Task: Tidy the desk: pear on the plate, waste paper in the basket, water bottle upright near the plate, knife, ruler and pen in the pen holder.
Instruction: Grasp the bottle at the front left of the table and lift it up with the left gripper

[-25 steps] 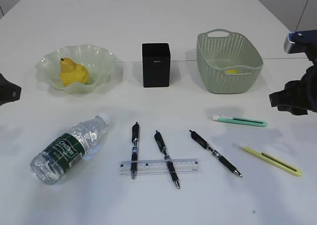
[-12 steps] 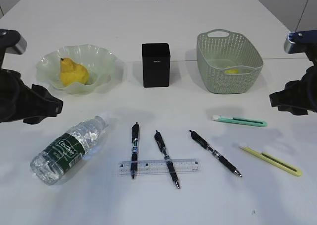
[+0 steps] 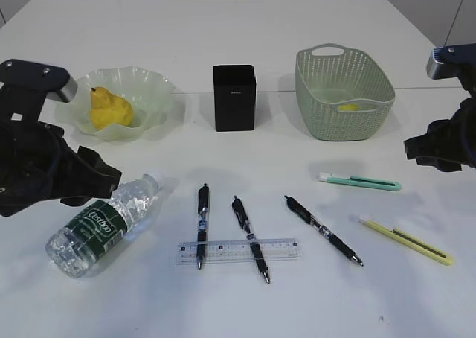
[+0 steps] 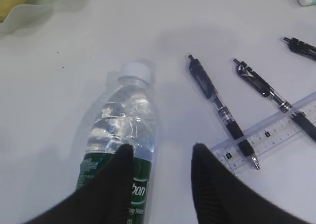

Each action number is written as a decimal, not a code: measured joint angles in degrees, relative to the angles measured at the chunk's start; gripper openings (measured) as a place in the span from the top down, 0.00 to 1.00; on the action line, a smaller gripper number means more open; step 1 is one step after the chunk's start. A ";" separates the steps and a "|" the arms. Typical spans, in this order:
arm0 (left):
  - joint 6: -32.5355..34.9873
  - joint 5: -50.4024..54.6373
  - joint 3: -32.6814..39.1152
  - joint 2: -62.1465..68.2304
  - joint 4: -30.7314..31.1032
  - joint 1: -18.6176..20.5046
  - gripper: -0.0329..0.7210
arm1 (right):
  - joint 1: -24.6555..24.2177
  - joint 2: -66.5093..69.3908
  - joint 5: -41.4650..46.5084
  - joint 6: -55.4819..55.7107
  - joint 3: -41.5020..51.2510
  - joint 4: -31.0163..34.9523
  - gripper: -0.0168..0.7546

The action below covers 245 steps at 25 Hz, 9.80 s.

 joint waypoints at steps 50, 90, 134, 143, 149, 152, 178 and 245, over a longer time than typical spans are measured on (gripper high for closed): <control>1.91 37.23 -35.38 18.69 7.98 2.01 0.59 | 0.00 0.00 -0.09 0.00 0.00 0.00 0.66; 7.35 45.99 -42.36 31.46 5.97 2.01 0.21 | 0.00 0.00 -0.11 0.00 0.00 0.21 0.66; 8.82 43.01 -42.36 38.16 5.21 2.01 0.17 | 0.00 0.00 -0.11 0.00 0.00 0.21 0.67; 8.82 42.93 -42.36 38.16 5.21 2.01 0.17 | 0.00 0.00 -0.11 0.00 0.00 0.21 0.67; 8.88 42.93 -42.36 38.16 5.32 2.01 0.17 | 0.00 0.00 -0.11 0.00 0.00 0.21 0.67; 8.88 43.17 -42.38 38.86 5.76 2.01 0.17 | 0.00 0.00 -0.11 0.00 0.00 0.21 0.67; 8.88 44.43 -42.81 40.40 8.41 2.01 0.43 | 0.00 0.00 -0.11 0.00 0.00 0.21 0.67; 8.36 33.97 -42.62 24.34 8.78 2.01 0.46 | 0.00 0.00 -0.68 0.00 0.00 0.66 0.67</control>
